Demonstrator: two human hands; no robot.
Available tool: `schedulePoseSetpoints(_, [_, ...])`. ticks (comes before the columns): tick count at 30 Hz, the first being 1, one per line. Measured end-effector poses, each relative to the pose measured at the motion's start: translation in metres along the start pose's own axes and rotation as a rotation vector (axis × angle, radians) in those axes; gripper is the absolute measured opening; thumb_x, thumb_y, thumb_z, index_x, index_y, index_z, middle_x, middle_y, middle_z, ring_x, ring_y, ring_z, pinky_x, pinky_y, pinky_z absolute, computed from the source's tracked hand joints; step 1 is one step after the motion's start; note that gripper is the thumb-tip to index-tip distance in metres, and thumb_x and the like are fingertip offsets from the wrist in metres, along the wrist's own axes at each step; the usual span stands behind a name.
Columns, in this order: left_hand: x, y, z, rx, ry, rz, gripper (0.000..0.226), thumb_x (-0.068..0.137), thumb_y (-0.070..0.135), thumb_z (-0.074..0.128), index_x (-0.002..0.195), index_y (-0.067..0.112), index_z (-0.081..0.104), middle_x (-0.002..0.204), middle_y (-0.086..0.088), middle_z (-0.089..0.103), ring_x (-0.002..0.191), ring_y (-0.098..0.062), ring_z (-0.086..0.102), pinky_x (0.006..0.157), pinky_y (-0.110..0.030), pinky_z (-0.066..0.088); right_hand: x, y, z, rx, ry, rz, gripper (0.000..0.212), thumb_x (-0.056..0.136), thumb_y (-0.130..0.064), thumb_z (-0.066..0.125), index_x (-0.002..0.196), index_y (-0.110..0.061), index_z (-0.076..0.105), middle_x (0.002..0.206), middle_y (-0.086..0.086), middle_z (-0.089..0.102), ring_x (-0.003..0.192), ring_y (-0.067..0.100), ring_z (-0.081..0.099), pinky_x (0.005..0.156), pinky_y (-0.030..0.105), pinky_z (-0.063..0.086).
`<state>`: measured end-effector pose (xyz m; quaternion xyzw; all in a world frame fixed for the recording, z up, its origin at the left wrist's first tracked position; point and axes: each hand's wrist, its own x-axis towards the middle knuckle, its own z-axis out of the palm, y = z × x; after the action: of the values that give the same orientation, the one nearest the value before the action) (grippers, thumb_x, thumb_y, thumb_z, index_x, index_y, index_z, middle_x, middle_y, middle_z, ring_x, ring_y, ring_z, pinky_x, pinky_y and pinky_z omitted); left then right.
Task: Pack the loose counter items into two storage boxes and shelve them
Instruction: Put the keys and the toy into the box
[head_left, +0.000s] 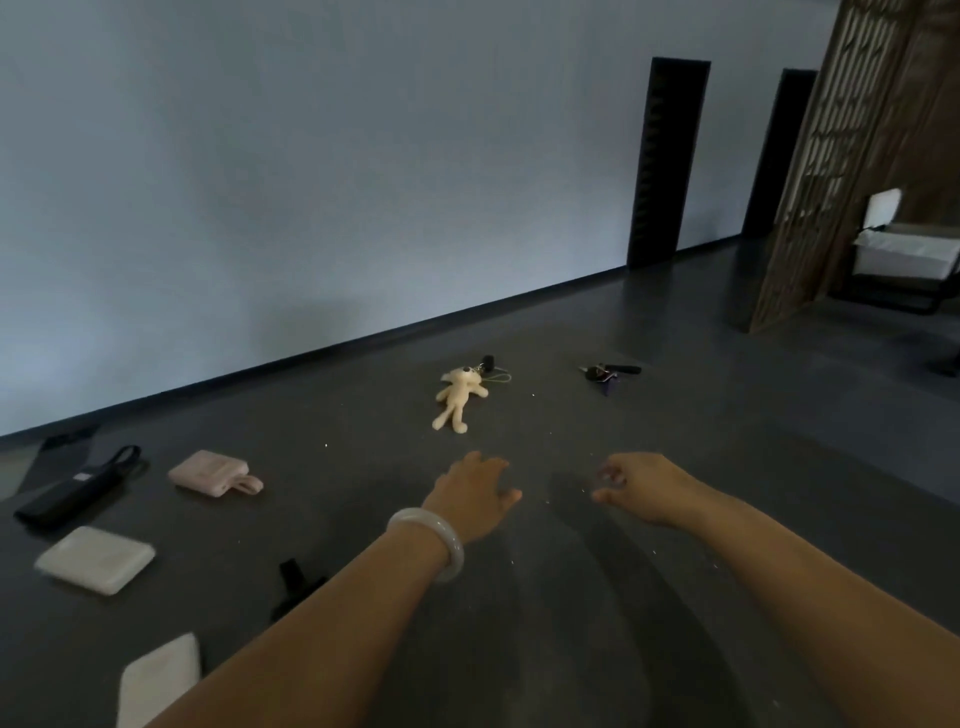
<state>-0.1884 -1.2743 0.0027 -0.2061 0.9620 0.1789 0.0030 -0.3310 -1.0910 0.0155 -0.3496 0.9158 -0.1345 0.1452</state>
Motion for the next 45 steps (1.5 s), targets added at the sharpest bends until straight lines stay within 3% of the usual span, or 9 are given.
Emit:
schedulePoseSetpoints(9, [0.113, -0.037, 0.014, 0.014, -0.072, -0.114, 0.053, 0.097, 0.045, 0.051, 0.144, 0.021, 0.042, 0.144, -0.006, 0.04, 0.133, -0.026, 0.042, 0.11, -0.045, 0.036, 0.127, 0.034, 0.026, 0.186, -0.062, 0.048, 0.046, 0.091, -0.044, 0.061, 0.128, -0.019, 0.056, 0.126, 0.003, 0.057, 0.112, 0.017, 0.057, 0.094, 0.027, 0.045])
schedulePoseSetpoints(18, [0.248, -0.049, 0.042, 0.047, -0.15, 0.02, 0.062, 0.097, 0.049, 0.049, 0.15, 0.022, 0.032, 0.152, -0.005, 0.032, 0.14, -0.024, 0.033, 0.113, -0.042, 0.033, 0.224, 0.071, 0.036, 0.242, -0.007, 0.168, 0.048, 0.092, -0.046, 0.057, 0.132, -0.02, 0.054, 0.131, 0.002, 0.056, 0.117, 0.017, 0.054, 0.098, 0.028, 0.044])
schedulePoseSetpoints(21, [0.292, -0.056, 0.057, 0.06, -0.143, 0.045, 0.072, 0.094, 0.056, 0.048, 0.153, 0.023, 0.023, 0.154, -0.003, 0.028, 0.141, -0.023, 0.029, 0.113, -0.043, 0.032, 0.264, 0.076, 0.035, 0.237, 0.076, 0.207, 0.055, 0.09, -0.046, 0.06, 0.137, -0.02, 0.049, 0.139, 0.004, 0.048, 0.128, 0.021, 0.046, 0.106, 0.03, 0.037])
schedulePoseSetpoints(26, [0.33, -0.072, 0.1, 0.208, -0.111, 0.02, 0.081, 0.092, 0.07, 0.027, 0.156, 0.028, 0.001, 0.163, -0.004, 0.0, 0.15, -0.026, -0.003, 0.121, -0.049, 0.005, 0.338, 0.089, 0.039, 0.188, 0.232, 0.213, 0.071, 0.087, -0.048, 0.064, 0.147, -0.02, 0.037, 0.149, 0.003, 0.033, 0.137, 0.027, 0.028, 0.113, 0.035, 0.027])
schedulePoseSetpoints(29, [0.333, -0.071, 0.11, 0.236, -0.067, 0.043, 0.08, 0.092, 0.072, 0.013, 0.155, 0.027, -0.005, 0.164, -0.004, -0.005, 0.15, -0.027, -0.007, 0.121, -0.051, 0.001, 0.387, 0.113, 0.026, 0.111, 0.346, 0.206, 0.088, 0.08, -0.056, 0.068, 0.151, -0.023, 0.027, 0.158, 0.003, 0.019, 0.144, 0.027, 0.015, 0.118, 0.037, 0.016])
schedulePoseSetpoints(34, [0.338, -0.075, 0.115, 0.239, -0.045, 0.067, 0.079, 0.09, 0.073, 0.008, 0.154, 0.029, -0.01, 0.163, -0.001, -0.011, 0.15, -0.023, -0.012, 0.122, -0.049, -0.001, 0.458, 0.149, 0.02, 0.031, 0.373, 0.269, 0.107, 0.072, -0.067, 0.067, 0.154, -0.032, 0.009, 0.162, -0.002, 0.001, 0.148, 0.028, 0.0, 0.119, 0.046, 0.006])
schedulePoseSetpoints(37, [0.343, -0.076, 0.117, 0.231, -0.042, 0.066, 0.079, 0.089, 0.074, 0.006, 0.153, 0.031, -0.012, 0.163, 0.001, -0.013, 0.149, -0.021, -0.013, 0.122, -0.047, -0.003, 0.483, 0.163, 0.031, 0.078, 0.388, 0.322, 0.098, 0.073, -0.071, 0.063, 0.152, -0.035, 0.018, 0.16, 0.0, 0.017, 0.146, 0.03, 0.012, 0.118, 0.047, 0.01])
schedulePoseSetpoints(40, [0.349, -0.079, 0.117, 0.236, -0.032, 0.065, 0.081, 0.086, 0.074, 0.003, 0.153, 0.032, -0.011, 0.163, 0.002, -0.012, 0.15, -0.02, -0.013, 0.122, -0.046, -0.003, 0.485, 0.166, 0.044, 0.051, 0.457, 0.323, 0.069, 0.081, -0.065, 0.059, 0.141, -0.036, 0.04, 0.143, 0.002, 0.044, 0.134, 0.028, 0.033, 0.113, 0.044, 0.02])
schedulePoseSetpoints(45, [0.348, -0.078, 0.121, 0.236, -0.03, 0.054, 0.079, 0.09, 0.072, 0.009, 0.155, 0.03, -0.006, 0.163, 0.0, -0.006, 0.15, -0.021, -0.009, 0.122, -0.046, -0.001, 0.441, 0.149, 0.056, 0.041, 0.438, 0.333, 0.052, 0.087, -0.055, 0.058, 0.134, -0.037, 0.047, 0.131, 0.002, 0.045, 0.123, 0.027, 0.037, 0.104, 0.044, 0.026])
